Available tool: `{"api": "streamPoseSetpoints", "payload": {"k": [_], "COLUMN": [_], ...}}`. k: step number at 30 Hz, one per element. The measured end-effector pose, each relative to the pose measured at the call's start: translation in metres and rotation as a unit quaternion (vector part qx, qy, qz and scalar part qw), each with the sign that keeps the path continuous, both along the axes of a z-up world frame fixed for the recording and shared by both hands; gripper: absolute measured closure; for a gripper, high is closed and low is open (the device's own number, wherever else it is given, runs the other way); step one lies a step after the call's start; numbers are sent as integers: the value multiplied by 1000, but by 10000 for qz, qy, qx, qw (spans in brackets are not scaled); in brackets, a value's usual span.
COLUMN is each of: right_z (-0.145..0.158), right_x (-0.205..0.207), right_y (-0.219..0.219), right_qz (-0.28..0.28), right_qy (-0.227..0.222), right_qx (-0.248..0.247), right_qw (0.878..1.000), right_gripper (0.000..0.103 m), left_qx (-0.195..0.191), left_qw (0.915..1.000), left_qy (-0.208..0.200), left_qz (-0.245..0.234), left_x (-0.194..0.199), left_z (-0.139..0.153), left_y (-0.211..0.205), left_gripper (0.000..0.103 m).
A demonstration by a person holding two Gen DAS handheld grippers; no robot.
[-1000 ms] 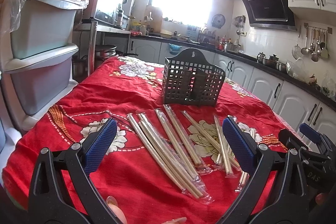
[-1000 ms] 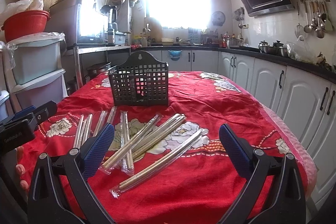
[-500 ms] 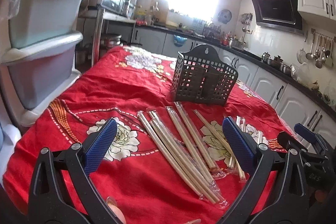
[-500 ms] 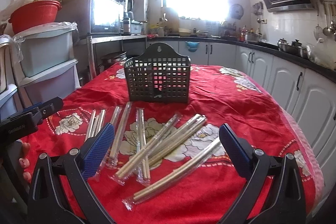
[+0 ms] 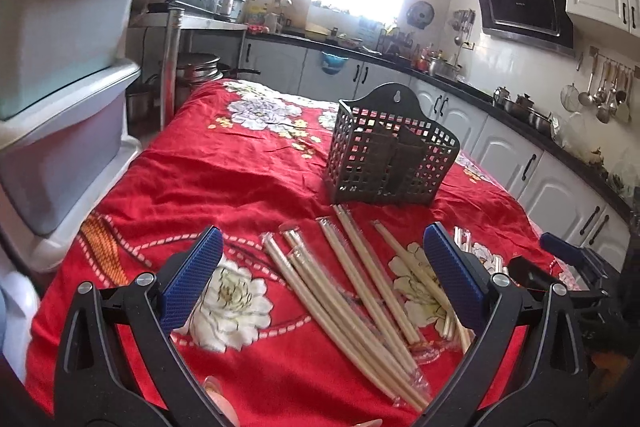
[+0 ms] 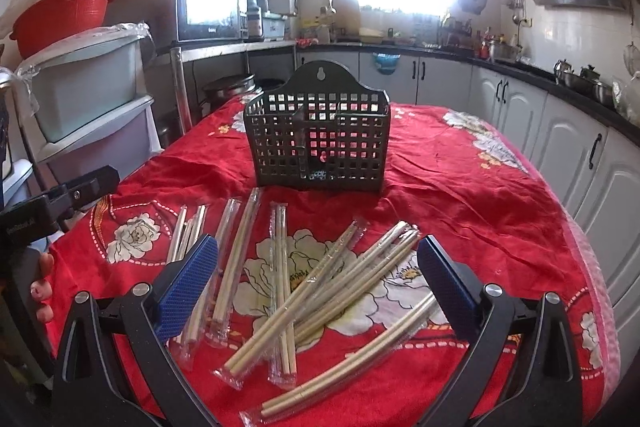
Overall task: Organize utensils
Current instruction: 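Lower the left tool onto a wooden chopstick and close it while the right tool grasps another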
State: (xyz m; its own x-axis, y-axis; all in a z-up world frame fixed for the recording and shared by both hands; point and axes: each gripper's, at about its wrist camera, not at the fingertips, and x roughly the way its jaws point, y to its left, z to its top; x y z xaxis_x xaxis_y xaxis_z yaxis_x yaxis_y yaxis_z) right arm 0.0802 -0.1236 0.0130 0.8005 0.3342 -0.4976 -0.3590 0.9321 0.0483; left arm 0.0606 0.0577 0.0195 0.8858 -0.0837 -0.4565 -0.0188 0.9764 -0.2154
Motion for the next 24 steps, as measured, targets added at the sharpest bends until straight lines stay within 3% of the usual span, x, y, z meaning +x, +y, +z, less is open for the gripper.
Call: {"api": "streamPoseSetpoints", "payload": {"k": [6,15,18,24], "right_z": [-1,-7,-11,-23], "right_x": [28,68,82,108], "right_y": [1,2,1,-1], "right_qz": [75,183,194,125], "right_qy": [360,856,1061,1468], "right_qx": [26,35,58,111], "right_qw": [9993,9962,9941,9890], "right_gripper": [6,7,13,26], "left_qx": [118,-91,-94,-304], "left_qw": [9991,9922,9894,9795], "left_qy": [378,1131,1230,1658], "left_qz": [-129,-524,-765,-1104], "left_x": [30,80,90,116], "left_z": [2,-15,-18,-33], "left_y": [0,1,-6,-16], "left_gripper": [10,10,12,33]}}
